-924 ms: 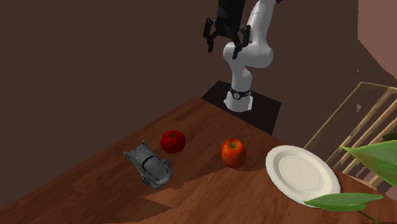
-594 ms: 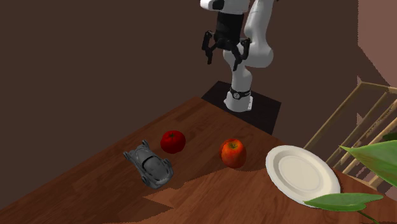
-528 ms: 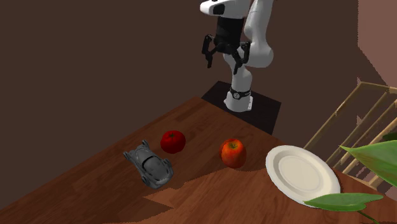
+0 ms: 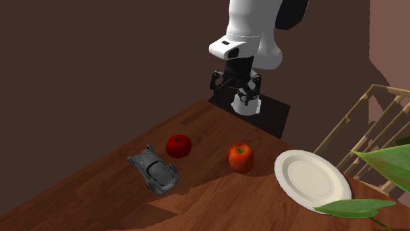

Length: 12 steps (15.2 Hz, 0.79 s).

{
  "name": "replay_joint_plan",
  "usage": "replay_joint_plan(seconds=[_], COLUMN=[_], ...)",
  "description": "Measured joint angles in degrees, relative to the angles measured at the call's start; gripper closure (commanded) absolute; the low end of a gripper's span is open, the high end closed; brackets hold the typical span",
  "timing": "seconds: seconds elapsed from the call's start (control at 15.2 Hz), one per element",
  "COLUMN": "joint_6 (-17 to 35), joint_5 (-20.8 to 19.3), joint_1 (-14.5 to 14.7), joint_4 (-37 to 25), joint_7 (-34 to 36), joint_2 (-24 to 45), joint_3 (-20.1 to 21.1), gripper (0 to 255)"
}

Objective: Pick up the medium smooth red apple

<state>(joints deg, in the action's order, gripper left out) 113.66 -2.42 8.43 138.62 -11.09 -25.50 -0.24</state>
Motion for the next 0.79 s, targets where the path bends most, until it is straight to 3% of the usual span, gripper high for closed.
replay_joint_plan(seconds=[0.79], joint_6=[13.5], joint_5=[2.08], joint_1=[5.62], joint_4=[-3.5], joint_7=[-11.24], joint_2=[19.29], joint_3=[2.06], gripper=[0])
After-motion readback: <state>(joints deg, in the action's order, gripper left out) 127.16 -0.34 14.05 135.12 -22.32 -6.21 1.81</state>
